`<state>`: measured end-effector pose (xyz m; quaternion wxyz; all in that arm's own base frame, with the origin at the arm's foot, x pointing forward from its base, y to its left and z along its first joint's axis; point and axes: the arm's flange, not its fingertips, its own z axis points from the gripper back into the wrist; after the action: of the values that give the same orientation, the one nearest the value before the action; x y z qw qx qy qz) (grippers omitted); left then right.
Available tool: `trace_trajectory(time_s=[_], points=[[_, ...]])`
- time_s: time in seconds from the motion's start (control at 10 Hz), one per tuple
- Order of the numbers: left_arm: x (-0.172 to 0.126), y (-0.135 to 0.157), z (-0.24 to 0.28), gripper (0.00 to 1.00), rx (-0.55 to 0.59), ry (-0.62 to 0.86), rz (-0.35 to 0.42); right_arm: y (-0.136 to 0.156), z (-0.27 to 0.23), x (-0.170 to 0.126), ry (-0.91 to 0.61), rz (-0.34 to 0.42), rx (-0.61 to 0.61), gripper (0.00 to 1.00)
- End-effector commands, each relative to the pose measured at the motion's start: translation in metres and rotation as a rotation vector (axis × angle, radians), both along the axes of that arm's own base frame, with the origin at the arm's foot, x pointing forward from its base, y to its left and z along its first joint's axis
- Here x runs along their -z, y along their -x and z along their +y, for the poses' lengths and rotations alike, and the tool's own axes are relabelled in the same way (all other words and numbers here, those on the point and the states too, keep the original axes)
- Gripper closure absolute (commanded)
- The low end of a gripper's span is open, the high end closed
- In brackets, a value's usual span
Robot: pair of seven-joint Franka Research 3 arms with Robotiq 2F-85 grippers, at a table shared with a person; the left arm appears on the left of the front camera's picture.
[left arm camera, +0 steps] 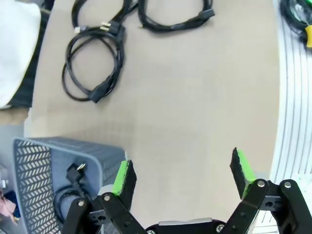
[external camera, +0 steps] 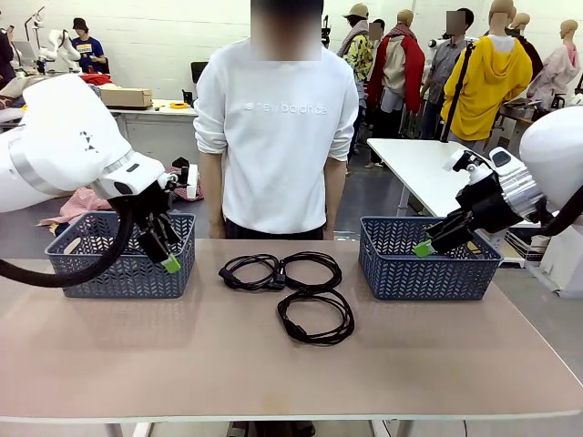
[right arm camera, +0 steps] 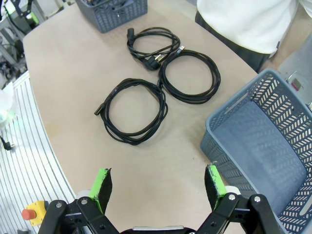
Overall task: Organize the cables according to human instructions.
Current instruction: Pick up a bundle of cables and place it in the basket indicated by the human.
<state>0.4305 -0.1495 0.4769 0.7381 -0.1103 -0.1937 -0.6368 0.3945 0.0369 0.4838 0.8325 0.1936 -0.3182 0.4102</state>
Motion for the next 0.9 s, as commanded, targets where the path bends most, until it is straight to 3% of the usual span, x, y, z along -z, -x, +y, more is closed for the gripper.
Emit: trace_trajectory(time_s=[0.0, 0.8], points=[[0.0050, 0.0132, 0.0033, 0.00, 0.042, 0.053, -0.009, -0.0035, -0.0008, 0.0001, -0.021, -0.018, -0.024, 0.00], [0.0058, 0.0143, -0.0059, 0.00, 0.024, 0.029, 0.010, -0.0035, -0.0008, 0.0001, -0.021, -0.018, -0.024, 0.00]])
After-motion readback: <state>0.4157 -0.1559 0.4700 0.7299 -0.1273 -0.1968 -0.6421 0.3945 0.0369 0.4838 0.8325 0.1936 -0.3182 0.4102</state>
